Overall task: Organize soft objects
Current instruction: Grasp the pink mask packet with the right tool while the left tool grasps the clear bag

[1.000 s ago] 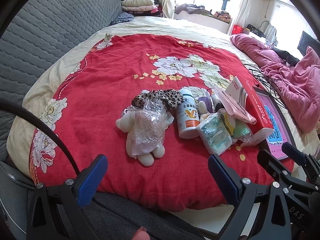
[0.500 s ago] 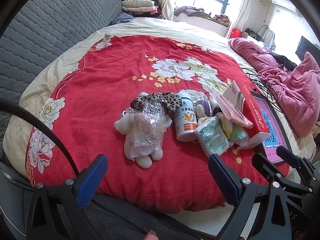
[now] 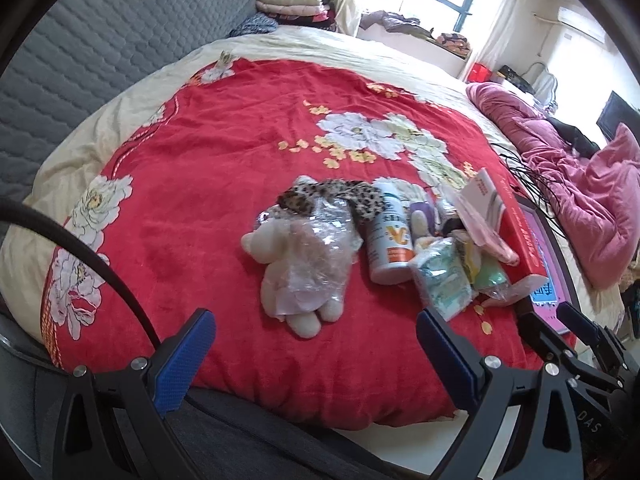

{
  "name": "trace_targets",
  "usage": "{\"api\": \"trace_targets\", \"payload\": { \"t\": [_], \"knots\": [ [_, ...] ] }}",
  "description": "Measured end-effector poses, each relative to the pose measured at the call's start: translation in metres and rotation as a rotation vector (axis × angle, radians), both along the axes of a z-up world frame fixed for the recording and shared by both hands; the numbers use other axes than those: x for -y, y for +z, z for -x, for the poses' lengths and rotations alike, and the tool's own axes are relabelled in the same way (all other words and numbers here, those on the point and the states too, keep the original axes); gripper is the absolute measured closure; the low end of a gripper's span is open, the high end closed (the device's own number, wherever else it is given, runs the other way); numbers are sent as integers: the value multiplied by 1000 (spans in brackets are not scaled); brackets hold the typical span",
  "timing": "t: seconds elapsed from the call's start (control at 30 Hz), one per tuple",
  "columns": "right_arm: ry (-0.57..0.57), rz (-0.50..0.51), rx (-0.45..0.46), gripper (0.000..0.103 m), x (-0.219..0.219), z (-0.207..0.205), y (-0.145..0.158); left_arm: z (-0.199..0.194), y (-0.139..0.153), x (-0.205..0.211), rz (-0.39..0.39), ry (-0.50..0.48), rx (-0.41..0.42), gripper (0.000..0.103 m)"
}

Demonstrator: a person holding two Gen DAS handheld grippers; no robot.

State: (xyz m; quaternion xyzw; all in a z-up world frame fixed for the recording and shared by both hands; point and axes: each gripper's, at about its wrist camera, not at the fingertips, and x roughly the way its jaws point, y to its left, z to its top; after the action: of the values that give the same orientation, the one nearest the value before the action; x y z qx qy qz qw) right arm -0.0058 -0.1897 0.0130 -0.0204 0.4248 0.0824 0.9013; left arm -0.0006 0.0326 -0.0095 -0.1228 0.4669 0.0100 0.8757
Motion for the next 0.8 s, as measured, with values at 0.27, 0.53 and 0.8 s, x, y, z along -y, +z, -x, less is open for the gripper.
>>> {"api": "trace_targets", "payload": {
  "t": [0.27,0.53,0.8],
  "knots": [
    [0,10,-11,20,0,-12,-8,-22,-12,-11,54,13,-19,7],
    [6,52,27,20,3,-34,-10,-51,-23,10,-14,-35,-49,18],
    [120,150,52,20,-13,-63,-20,-65,-40,9,-27,-32,-93,24]
  ]
}}
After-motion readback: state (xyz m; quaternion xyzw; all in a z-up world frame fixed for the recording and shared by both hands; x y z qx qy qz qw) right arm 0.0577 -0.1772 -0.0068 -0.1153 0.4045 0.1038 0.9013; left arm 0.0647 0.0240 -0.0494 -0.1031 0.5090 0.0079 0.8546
